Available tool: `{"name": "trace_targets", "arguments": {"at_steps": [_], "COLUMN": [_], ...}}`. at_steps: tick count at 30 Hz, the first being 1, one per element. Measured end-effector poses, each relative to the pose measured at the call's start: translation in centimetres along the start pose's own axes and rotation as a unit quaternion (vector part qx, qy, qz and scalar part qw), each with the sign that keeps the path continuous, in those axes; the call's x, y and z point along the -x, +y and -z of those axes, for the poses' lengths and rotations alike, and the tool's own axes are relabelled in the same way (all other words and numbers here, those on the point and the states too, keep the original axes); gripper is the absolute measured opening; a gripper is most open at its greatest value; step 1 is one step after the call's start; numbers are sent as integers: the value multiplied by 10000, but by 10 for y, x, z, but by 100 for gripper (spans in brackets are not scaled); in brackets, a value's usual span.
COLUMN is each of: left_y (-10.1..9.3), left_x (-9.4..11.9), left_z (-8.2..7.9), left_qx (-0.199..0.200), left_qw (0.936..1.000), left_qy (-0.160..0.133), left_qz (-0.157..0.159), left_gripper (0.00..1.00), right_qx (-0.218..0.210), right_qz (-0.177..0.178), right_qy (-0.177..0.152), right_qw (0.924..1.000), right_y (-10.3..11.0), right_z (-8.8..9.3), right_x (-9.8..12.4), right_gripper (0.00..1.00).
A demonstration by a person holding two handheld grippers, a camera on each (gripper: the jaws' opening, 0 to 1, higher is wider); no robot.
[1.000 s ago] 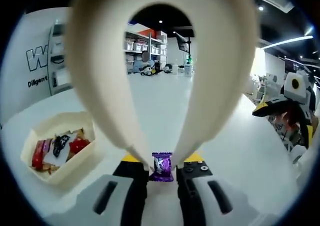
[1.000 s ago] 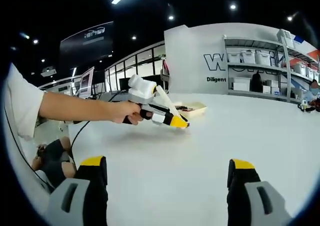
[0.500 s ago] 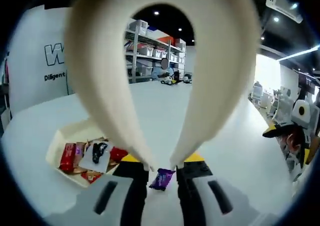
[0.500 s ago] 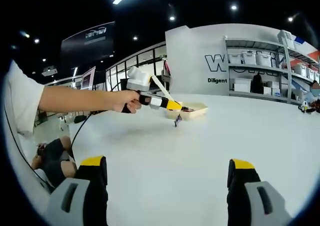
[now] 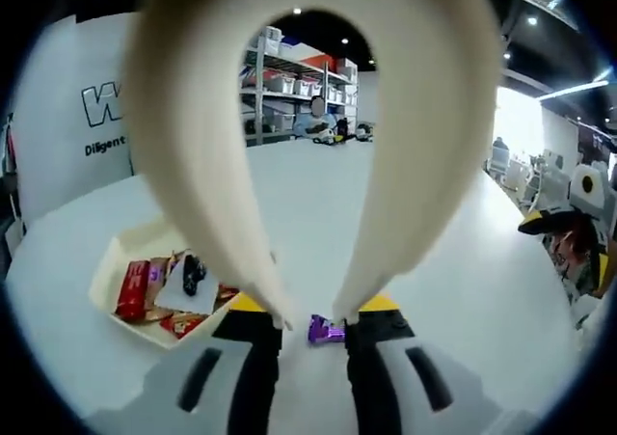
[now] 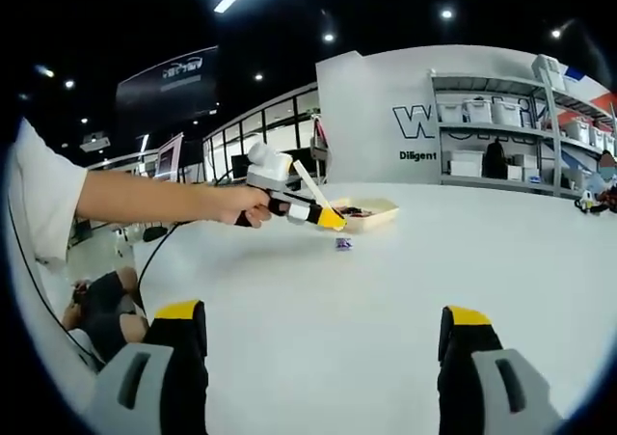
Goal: Place the target food into the container with the food tongs after gripping and lifting it, then release it inside without dropping or visibly crushing the food.
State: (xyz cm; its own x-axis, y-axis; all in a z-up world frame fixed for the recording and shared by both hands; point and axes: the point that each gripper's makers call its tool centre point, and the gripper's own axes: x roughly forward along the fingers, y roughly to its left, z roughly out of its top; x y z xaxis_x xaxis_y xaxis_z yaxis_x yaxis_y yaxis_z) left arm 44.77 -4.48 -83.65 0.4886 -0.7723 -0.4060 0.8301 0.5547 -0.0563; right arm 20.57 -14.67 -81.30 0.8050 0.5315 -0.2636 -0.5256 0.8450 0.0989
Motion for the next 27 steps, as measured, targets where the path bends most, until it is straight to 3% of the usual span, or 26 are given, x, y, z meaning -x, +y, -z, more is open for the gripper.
{"name": "trace_targets", "arguments": {"at_steps": [5,9,16,21,27], "left_y": [0,-16,-35,-48,-56], "left_x": [-1,-1,9,13,16], "left_z": [9,15,15,24,24], "left_qx": [140,137,644,474,501], "left_qw": [9997,9999,9979,9988,9984], "left_qy": [26,80,-108,99,20], "left_qz": [-184,-43,58,109,258], "left_gripper": [24,25,25,26,27], "right_qx": [8,-24,7,13,-22], "right_qz": [14,-22,-64,-107,-125], "right_qy": [31,0,-41,-25,-34], "right_qw": [10000,10000,10000,9999,9999], "right_y": [0,2,6,10,11], "right_z": [1,-2,-7,-5,-3], "right_x": [0,0,-2,-3,-3], "right_gripper": [99,99,99,99,99]}}
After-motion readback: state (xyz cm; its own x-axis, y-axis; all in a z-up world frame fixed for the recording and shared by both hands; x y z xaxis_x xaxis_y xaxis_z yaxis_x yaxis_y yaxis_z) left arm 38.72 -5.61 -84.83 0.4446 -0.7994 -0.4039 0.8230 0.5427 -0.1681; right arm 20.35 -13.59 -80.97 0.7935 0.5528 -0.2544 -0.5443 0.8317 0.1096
